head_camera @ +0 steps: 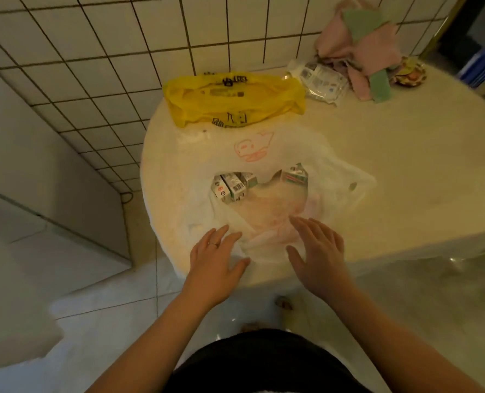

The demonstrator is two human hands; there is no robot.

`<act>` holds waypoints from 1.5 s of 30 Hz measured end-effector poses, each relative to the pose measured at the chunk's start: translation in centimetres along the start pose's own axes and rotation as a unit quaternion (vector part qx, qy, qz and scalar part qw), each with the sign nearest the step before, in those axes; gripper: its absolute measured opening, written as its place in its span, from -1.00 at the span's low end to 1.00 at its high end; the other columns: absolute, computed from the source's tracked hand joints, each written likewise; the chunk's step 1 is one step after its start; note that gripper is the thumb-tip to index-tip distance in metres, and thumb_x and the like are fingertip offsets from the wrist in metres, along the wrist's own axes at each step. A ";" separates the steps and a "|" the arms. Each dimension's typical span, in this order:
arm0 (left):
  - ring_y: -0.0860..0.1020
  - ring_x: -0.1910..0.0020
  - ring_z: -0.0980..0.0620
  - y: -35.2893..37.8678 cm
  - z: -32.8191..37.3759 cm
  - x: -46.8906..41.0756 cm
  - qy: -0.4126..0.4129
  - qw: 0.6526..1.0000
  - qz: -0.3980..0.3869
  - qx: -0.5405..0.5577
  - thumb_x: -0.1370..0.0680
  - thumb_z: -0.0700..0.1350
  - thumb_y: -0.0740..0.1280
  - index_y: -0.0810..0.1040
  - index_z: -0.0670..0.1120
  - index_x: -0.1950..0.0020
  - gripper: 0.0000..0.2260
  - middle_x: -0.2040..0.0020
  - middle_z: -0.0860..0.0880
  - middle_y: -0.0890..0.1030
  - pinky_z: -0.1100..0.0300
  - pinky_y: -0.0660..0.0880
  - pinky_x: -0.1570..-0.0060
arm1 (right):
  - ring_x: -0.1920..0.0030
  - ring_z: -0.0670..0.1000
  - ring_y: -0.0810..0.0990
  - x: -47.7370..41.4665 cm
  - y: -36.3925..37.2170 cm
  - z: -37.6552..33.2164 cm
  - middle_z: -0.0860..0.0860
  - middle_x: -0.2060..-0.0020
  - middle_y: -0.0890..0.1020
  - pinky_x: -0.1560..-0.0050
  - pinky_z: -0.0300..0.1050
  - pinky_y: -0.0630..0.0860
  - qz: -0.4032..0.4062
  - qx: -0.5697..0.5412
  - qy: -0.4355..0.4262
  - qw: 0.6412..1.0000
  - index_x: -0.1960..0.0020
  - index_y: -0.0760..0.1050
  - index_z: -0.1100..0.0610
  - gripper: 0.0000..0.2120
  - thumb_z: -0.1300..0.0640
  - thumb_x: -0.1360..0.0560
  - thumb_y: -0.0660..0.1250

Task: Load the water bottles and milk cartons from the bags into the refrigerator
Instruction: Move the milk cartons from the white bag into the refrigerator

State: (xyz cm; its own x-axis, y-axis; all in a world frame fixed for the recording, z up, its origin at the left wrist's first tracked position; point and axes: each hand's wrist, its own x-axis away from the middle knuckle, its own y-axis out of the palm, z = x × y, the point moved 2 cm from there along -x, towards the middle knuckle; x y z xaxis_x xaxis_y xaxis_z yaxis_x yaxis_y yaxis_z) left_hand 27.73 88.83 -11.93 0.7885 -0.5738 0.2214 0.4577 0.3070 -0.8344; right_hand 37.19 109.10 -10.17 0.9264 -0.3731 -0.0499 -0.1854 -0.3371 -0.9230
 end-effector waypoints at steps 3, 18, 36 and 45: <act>0.05 -0.56 -0.05 -0.7 0.5 -2.5 -0.036 0.996 0.063 0.041 -0.59 0.17 0.24 0.20 0.15 -0.53 -0.47 -0.58 0.04 0.13 -0.06 0.06 -0.49 | -0.36 0.09 0.40 -4.1 -0.9 0.8 -0.02 -0.34 0.50 -0.31 0.11 0.30 0.020 -0.013 -0.048 0.999 -0.43 0.38 0.02 -0.46 -0.05 -0.47 0.23; 0.26 -0.49 -0.02 -3.5 -1.2 -13.8 -0.267 0.910 0.249 0.195 -0.64 0.13 0.18 0.21 0.10 -0.55 -0.52 -0.56 -0.08 0.17 0.05 0.27 -0.37 | -0.25 0.20 0.43 -24.6 0.8 1.1 0.09 -0.40 0.34 -0.17 0.10 0.41 -0.056 0.080 -0.177 0.979 -0.51 0.21 -0.10 -0.35 -0.26 -0.50 0.29; 0.57 0.04 -0.03 -2.1 -6.1 -20.5 -0.254 0.925 0.195 0.203 -0.50 -0.11 0.43 0.56 -0.07 -0.20 -0.72 0.00 -0.02 0.64 0.32 0.38 0.22 | -0.18 0.13 0.52 -32.6 6.5 4.4 0.08 -0.21 0.49 -0.05 -0.15 0.39 -0.311 -0.036 -0.044 0.949 -0.41 0.35 0.01 -0.33 -0.01 -0.37 0.52; 0.47 0.25 0.05 -7.1 -10.0 -26.9 -0.241 0.939 0.144 0.198 -0.45 -0.05 0.52 0.59 -0.08 0.04 -0.81 0.22 0.03 0.54 0.23 0.35 0.31 | 0.21 0.04 0.48 -38.1 7.8 3.3 -0.01 0.27 0.50 0.32 -0.12 0.26 -0.227 -0.034 -0.043 0.972 0.22 0.47 0.05 -0.85 0.08 -0.51 0.36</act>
State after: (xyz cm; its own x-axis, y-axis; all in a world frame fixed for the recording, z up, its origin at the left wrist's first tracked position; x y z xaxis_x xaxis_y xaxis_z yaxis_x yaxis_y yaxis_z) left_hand -0.83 94.55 -17.02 0.9540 -0.0415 0.2970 0.2375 0.7094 -0.6636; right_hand 1.54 123.49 -16.74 0.9415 -0.0997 0.3218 0.2301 -0.5072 -0.8305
